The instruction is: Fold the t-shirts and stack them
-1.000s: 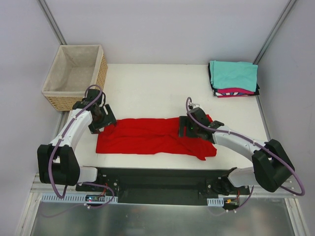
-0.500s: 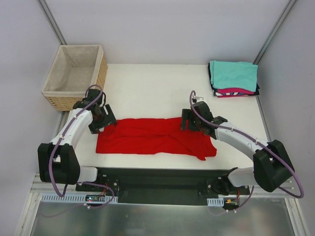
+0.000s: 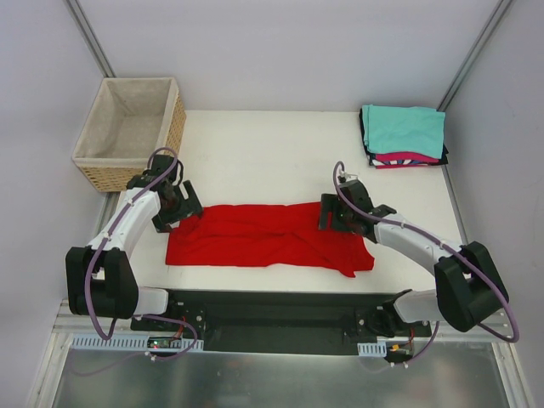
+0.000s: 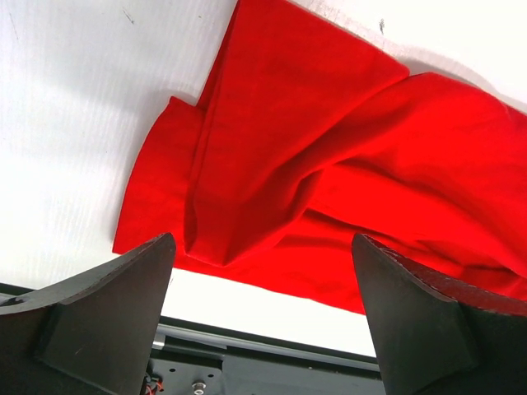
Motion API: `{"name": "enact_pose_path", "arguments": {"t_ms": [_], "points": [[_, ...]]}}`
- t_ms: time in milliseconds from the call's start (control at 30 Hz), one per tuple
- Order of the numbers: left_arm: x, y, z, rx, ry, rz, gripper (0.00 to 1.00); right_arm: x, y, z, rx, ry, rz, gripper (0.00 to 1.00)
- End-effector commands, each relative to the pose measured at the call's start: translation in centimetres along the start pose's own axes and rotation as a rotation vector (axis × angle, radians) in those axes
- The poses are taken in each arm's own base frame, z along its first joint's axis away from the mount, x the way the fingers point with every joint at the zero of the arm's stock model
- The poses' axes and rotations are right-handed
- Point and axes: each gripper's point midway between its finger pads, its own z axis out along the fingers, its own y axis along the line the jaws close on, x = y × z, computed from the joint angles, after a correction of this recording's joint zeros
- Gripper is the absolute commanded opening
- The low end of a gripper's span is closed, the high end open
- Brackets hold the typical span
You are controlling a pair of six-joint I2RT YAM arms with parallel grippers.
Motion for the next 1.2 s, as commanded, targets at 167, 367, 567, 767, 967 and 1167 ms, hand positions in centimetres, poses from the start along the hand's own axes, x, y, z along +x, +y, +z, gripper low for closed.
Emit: {"name": "enact_pose_path", "arguments": {"t_ms": [167, 367, 567, 767, 967, 1167], "points": [[0.5, 0.1, 0.3, -0.008, 0.012, 0.011, 0.89, 0.5, 0.3, 0.3, -0.036, -0.007, 0.013, 0.82], [0.5, 0.1, 0.4, -0.011, 0.014, 0.011, 0.88, 1.0, 0.4, 0.5, -0.043, 0.007, 0.026, 0.74], [0.5, 0.2, 0.4, -0.012, 0.013, 0.010, 0.88, 1.2, 0.3, 0.7, -0.041, 0.015, 0.030, 0.52], [0.4, 0.1, 0.4, -0.011, 0.012, 0.011, 0.88, 1.6, 0.2, 0.6, -0.039, 0.026, 0.029, 0.40], [0.3, 0.0, 0.3, -0.007, 0.010, 0.009, 0.87, 2.0, -0.2, 0.1, -0.032, 0.030, 0.030, 0.32], [0.3, 0.1, 0.2, -0.006, 0.006, 0.011, 0.87, 2.6, -0.7, -0.3, -0.020, 0.033, 0.031, 0.22]]}}
